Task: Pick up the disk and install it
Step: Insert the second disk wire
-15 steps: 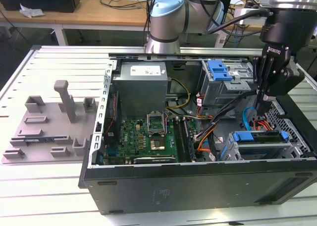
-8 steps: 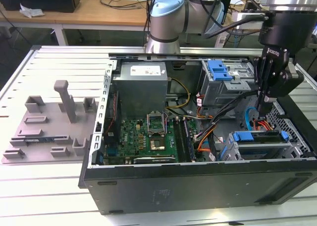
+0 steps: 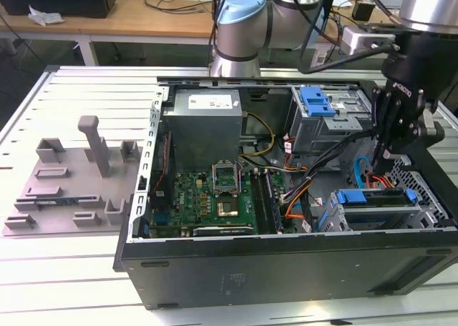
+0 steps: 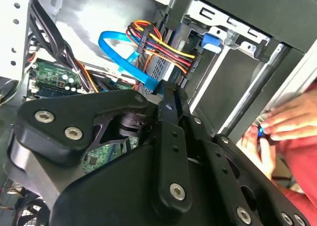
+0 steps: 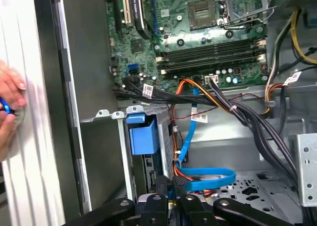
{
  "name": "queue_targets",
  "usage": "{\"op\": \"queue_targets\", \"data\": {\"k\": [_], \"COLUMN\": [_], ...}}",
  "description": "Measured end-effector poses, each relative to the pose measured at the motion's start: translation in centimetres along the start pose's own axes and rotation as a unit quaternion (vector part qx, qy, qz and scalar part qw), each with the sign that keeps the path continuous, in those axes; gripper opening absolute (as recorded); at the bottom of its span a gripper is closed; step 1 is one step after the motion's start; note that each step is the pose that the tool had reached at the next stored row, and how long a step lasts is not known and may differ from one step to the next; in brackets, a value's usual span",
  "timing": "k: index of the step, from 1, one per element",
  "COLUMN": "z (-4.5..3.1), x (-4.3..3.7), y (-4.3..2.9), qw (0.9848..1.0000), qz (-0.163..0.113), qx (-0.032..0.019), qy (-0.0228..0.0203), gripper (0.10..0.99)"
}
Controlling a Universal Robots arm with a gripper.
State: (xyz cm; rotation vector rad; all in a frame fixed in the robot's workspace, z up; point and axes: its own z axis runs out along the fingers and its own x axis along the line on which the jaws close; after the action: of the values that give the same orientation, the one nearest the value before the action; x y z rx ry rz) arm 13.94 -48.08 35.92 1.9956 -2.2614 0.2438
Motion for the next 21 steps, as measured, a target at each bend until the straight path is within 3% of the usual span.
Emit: {"op": "queue_targets", "data": {"k": [6,9,11,12,21], "z": [0.31,0.4,0.46,0.47,0.6], "x": [1.44,1.86,2.14,2.22,2.72], "y": [-0.18,-0.23,-0.27,-0.28,-0.34], "qw": [0.9996,0.999,0.9983,0.9981,0.9978], "qz": [0.001,0.0,-0.002,-0.003,-0.016], "qx": [-0.0035,-0.0054,-0.0069,-0.0072,-0.0057], "qy": [-0.0273,-0.0434,-0.058,-0.0614,-0.0639], "gripper": [0.161,0.161,0.161,0.161,0.161]}}
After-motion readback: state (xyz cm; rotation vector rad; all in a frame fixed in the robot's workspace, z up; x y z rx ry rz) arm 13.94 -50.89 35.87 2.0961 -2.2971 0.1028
